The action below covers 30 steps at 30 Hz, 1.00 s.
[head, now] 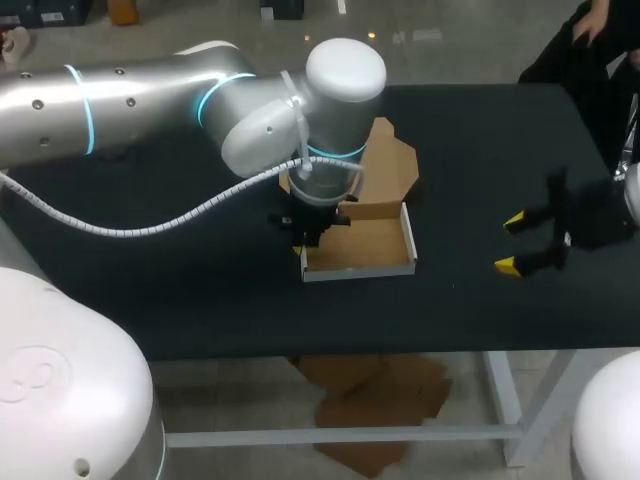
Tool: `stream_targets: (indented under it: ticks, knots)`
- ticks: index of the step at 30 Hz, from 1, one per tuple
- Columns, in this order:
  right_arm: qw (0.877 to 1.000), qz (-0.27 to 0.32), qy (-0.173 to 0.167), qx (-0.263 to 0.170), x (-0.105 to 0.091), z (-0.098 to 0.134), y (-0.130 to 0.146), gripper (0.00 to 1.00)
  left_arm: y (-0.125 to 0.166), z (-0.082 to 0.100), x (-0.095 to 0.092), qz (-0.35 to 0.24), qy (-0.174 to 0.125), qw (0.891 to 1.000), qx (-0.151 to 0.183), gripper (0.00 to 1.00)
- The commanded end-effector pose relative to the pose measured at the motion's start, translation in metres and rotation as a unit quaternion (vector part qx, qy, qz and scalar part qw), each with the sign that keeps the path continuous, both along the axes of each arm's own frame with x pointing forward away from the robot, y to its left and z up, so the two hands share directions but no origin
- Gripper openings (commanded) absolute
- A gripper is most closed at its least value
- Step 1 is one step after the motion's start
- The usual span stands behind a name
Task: Assemble the packaging by folding the flat box into shape, placing the metal phone stand inside, and closing the box properly
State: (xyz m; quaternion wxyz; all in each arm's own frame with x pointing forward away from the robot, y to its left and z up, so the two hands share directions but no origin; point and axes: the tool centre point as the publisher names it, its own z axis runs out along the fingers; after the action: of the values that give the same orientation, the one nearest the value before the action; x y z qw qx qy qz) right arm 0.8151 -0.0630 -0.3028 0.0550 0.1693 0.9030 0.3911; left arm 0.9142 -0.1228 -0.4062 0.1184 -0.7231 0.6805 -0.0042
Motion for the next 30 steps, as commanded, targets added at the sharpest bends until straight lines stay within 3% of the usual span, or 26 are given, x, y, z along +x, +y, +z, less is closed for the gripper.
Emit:
stream_targets:
  ticks: [1,5,13,30]
  knots:
    - [0.99,0.115,0.064,0.046,-0.006,0.004,-0.009,1.0,0.0,0.0,0.0,-0.001,0.0,1.0,0.007,0.0]
    - [0.988,0.134,0.07,0.033,-0.01,0.004,-0.009,1.0,0.002,0.001,-0.001,-0.003,0.001,1.0,0.014,0.0]
    - [0.99,0.117,0.076,0.008,-0.013,0.004,-0.01,1.0,0.006,0.001,0.0,-0.001,0.003,1.0,0.03,0.0]
    - [0.989,0.125,0.075,-0.005,-0.017,0.001,-0.01,1.0,0.015,-0.007,0.007,-0.011,0.006,0.99,0.142,0.0]
